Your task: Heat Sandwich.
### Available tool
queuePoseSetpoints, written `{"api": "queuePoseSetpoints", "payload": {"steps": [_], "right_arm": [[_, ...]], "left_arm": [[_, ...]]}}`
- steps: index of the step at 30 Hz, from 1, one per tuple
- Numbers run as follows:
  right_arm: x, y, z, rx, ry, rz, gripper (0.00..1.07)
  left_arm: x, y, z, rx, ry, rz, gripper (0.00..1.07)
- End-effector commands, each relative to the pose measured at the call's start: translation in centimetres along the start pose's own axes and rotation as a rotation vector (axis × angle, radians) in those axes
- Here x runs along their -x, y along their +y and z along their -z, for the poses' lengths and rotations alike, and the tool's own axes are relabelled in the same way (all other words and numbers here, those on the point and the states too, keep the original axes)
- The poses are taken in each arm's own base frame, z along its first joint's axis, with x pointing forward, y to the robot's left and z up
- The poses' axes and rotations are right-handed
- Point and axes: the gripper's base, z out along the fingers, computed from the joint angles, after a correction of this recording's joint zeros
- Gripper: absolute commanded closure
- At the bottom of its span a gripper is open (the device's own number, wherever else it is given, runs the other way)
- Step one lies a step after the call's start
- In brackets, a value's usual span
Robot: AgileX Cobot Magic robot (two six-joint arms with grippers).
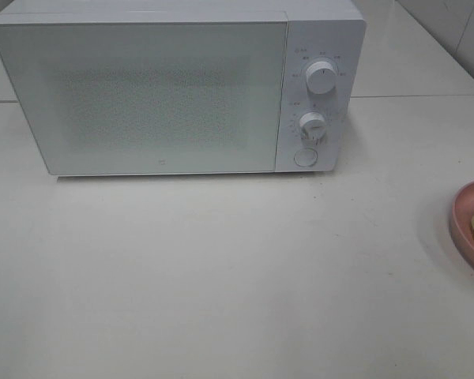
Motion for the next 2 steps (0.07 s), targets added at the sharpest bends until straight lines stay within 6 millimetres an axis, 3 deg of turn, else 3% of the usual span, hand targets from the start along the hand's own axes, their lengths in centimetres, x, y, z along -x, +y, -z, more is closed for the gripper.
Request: {"api": "queuePoseSetpoints", "payload": {"steps": [1, 2], "right_arm": [[-0.16, -0.03, 0.36, -0.005, -0.036, 0.009, 0.31], [-0.16, -0.03, 0.36, -0.005, -0.036, 0.009, 0.31]], "left_arm": [[-0.11, -0.1, 0.27, -0.01, -0.034, 0.016, 0.09], [-0.11, -0.1, 0.27, -0.01, -0.034, 0.016, 0.09]]}}
